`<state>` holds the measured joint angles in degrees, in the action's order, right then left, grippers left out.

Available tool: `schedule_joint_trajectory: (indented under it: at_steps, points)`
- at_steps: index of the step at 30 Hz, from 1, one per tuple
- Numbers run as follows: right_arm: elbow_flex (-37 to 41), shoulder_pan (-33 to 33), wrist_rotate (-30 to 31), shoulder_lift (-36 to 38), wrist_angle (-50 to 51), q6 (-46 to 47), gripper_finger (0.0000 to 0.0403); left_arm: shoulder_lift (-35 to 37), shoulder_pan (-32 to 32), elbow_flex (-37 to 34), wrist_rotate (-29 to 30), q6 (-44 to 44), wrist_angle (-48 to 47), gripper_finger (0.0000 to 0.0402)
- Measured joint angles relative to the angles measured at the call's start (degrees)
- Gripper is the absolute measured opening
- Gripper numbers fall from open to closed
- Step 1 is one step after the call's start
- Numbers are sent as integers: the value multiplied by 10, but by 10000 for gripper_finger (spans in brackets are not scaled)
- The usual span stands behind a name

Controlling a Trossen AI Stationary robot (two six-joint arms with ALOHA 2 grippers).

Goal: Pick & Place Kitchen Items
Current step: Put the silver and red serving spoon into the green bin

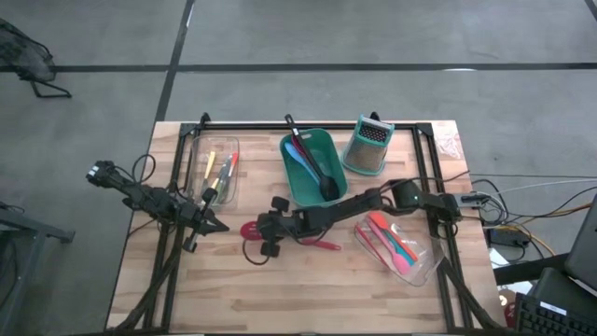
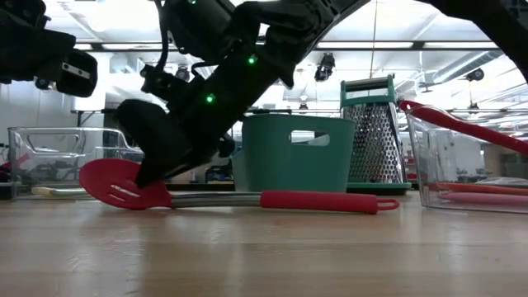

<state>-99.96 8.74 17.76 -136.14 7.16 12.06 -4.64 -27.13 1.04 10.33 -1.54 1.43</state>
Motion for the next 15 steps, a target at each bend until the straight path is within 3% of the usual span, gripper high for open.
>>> schedule_joint_trajectory:
  at_steps: [8, 15]
  points:
    - [-1, -2, -17, 2, -3, -1, 21, 0, 0, 0, 0, 0, 0, 12]
    - [-9, 0, -20, 9, 18, 3, 19, 0, 0, 0, 0, 0, 0, 12]
